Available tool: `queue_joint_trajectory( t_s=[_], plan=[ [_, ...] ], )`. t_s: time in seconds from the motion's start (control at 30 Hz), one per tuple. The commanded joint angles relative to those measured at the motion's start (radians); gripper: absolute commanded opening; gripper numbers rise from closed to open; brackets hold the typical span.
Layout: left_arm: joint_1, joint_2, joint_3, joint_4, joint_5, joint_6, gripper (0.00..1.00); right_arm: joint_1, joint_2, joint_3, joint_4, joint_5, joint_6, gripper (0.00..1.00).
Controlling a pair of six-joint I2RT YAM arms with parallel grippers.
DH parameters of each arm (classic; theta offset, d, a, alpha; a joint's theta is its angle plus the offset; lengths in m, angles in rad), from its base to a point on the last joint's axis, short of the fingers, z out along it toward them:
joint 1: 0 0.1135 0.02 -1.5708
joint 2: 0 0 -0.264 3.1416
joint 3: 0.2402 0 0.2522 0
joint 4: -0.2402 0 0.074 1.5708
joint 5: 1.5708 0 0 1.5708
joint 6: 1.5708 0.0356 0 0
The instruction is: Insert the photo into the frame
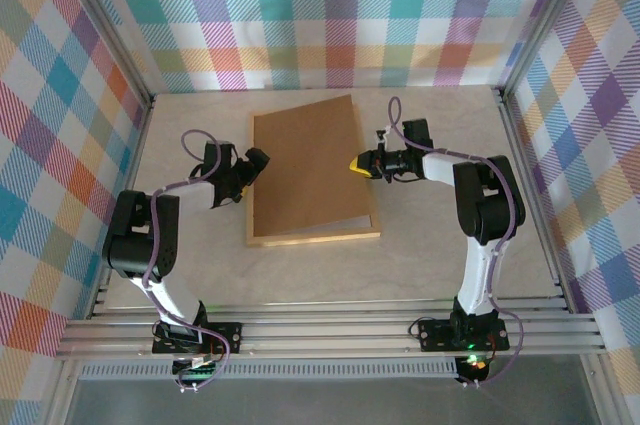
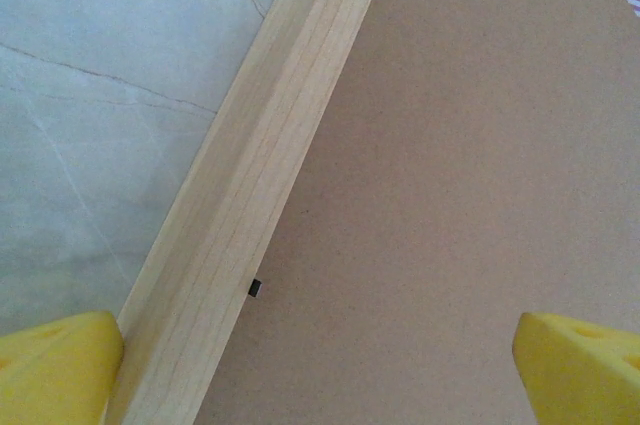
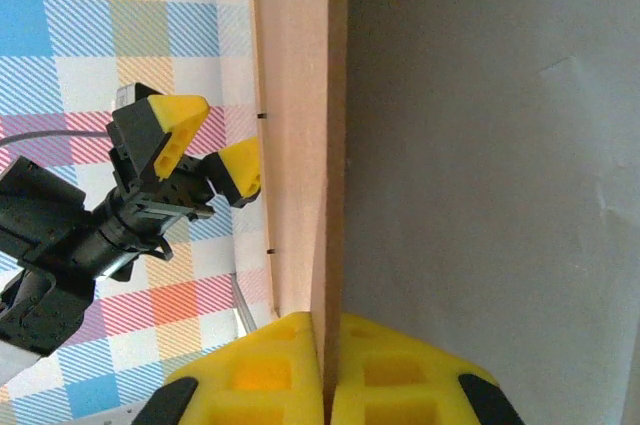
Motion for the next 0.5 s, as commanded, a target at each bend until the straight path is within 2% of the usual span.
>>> queue_joint_trajectory(
  t_s=[0.0, 0.2, 0.47],
  plan=[
    [-0.111, 0.044, -0.006, 0.081, 0.153, -0.075, 1.0, 0.062, 0.042, -0.002, -0.003, 0.046, 0.012, 0.04],
    [-0.15, 0.063, 0.016, 0.094, 0.15, -0.095, 1.0, 0.076, 0.051, 0.009, -0.003, 0.057, 0.025, 0.04],
    [-0.154, 0.054, 0.033, 0.05, 0.133, -0.076, 1.0, 0.076, 0.044, 0.03, -0.073, 0.089, -0.014, 0.04]
  ],
)
